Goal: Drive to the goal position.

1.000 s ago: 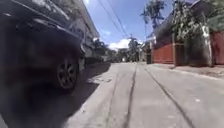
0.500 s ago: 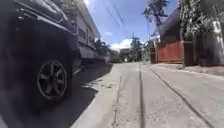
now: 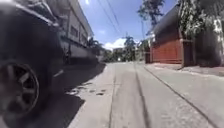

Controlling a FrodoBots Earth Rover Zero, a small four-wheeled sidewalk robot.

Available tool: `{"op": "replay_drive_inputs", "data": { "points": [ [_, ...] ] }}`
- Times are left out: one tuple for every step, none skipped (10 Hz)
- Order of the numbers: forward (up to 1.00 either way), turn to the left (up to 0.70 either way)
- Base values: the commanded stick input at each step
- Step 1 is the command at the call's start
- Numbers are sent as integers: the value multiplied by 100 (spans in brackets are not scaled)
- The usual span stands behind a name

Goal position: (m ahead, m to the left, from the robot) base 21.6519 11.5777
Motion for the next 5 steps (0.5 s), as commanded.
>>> {"op": "replay_drive_inputs", "data": {
  "points": [
    [100,0],
    [100,1],
    [100,0],
    [100,7],
    [100,0]
  ]
}}
